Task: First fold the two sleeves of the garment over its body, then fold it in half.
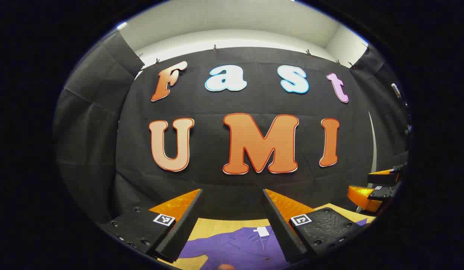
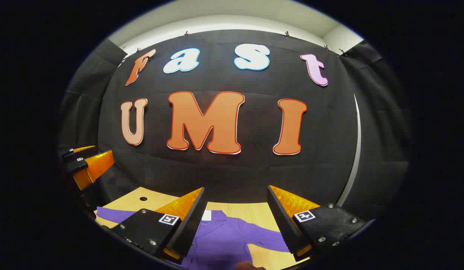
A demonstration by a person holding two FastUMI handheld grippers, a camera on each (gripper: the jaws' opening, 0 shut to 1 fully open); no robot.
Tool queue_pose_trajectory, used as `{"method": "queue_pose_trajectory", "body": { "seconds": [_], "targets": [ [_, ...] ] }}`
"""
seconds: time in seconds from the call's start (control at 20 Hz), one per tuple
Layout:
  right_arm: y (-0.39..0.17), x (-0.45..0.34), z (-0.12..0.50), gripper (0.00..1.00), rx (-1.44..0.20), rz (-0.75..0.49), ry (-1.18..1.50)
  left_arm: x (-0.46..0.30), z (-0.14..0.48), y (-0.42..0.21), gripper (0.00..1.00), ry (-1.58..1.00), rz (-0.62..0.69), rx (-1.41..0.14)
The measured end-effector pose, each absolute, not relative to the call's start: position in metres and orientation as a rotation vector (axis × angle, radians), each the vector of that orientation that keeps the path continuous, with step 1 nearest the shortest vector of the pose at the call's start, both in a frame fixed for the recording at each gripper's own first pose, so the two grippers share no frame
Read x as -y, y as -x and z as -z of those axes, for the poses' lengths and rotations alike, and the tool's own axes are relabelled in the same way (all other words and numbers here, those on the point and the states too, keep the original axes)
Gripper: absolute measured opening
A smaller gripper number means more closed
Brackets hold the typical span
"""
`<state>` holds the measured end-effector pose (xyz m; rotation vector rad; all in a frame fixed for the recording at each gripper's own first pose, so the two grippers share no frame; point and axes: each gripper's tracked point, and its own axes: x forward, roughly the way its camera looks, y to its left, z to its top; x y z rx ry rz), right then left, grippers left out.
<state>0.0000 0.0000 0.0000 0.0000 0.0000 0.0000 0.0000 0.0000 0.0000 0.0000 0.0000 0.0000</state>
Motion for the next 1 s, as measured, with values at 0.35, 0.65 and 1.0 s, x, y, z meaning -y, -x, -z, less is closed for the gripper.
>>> {"method": "queue_pose_trajectory", "body": {
  "seconds": [0.35,0.65,1.0],
  "targets": [
    [0.010,-0.026,-0.008,0.95,0.006,0.117,0.007,-0.029,-0.002,-0.011,0.96,-0.016,0.091,0.035],
    [0.014,-0.046,-0.013,0.95,0.023,0.132,0.014,-0.040,0.008,-0.019,0.96,0.007,0.124,0.027],
    [-0.005,-0.006,0.001,0.95,0.003,0.145,0.027,-0.033,0.006,-0.024,0.96,-0.018,0.064,0.032]
  ]
}}
